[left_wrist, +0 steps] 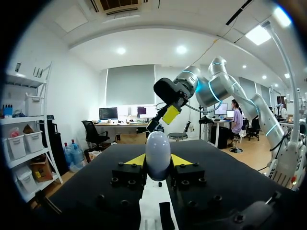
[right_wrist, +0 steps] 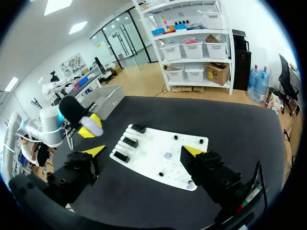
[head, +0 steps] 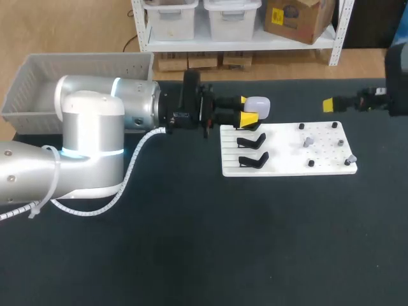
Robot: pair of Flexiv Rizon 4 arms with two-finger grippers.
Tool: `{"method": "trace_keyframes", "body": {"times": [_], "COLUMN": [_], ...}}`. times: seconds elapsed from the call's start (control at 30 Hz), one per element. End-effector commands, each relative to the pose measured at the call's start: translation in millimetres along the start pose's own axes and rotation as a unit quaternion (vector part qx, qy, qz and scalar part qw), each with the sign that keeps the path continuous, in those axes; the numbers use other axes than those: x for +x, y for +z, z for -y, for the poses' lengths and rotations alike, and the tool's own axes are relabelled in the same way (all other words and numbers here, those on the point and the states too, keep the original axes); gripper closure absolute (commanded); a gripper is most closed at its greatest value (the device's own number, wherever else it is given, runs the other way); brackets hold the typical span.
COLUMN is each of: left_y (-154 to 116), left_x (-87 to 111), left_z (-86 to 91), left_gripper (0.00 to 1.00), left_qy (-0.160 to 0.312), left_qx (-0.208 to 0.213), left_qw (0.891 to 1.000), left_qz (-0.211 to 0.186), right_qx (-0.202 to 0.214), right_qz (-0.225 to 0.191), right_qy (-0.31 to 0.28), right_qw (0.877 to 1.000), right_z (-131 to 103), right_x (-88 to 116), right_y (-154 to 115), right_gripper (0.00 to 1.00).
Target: Pick up each earbud case from the left stands, insert the matching earbuds, close the lid, and place the case in the box.
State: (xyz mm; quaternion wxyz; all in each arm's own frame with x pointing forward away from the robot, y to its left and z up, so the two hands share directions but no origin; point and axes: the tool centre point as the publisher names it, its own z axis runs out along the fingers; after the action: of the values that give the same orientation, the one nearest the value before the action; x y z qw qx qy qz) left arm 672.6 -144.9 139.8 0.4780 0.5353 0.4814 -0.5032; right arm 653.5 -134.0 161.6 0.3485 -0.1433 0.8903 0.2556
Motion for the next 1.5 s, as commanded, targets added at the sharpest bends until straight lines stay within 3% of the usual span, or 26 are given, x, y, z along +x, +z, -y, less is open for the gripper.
{"method": "trace_keyframes", "body": {"times": [0.03, 0.23, 0.43, 0.9, 1.5], "left_y": [-0.2, -0.2, -0.2, -0.2, -0.2], "left_x": [0.8, 0.8, 0.8, 0.8, 0.8], "left_z": [0.3, 0.3, 0.3, 0.3, 0.3], "left_gripper": [1.00, 1.00, 1.00, 1.00, 1.00], "left_qy": [0.001, 0.001, 0.001, 0.001, 0.001], "left_qx": [-0.001, -0.001, -0.001, -0.001, -0.001], "left_qw": [1.000, 1.000, 1.000, 1.000, 1.000], "left_qz": [0.002, 0.002, 0.002, 0.002, 0.002], "right_qx": [0.038, 0.002, -0.006, -0.007, -0.003], "right_qz": [0.003, -0.013, -0.027, -0.044, -0.055], "right_qy": [-0.008, -0.006, -0.004, 0.022, 0.027], "right_qw": [0.999, 1.000, 1.000, 0.999, 0.998], "right_z": [-46.3, -80.7, -92.2, -85.0, -77.2], "right_x": [9.2, 9.4, 3.7, -2.9, -10.3], "right_y": [-2.5, 24.4, 48.1, 74.0, 83.5], "right_gripper": [0.00, 0.00, 0.00, 0.00, 0.00]}}
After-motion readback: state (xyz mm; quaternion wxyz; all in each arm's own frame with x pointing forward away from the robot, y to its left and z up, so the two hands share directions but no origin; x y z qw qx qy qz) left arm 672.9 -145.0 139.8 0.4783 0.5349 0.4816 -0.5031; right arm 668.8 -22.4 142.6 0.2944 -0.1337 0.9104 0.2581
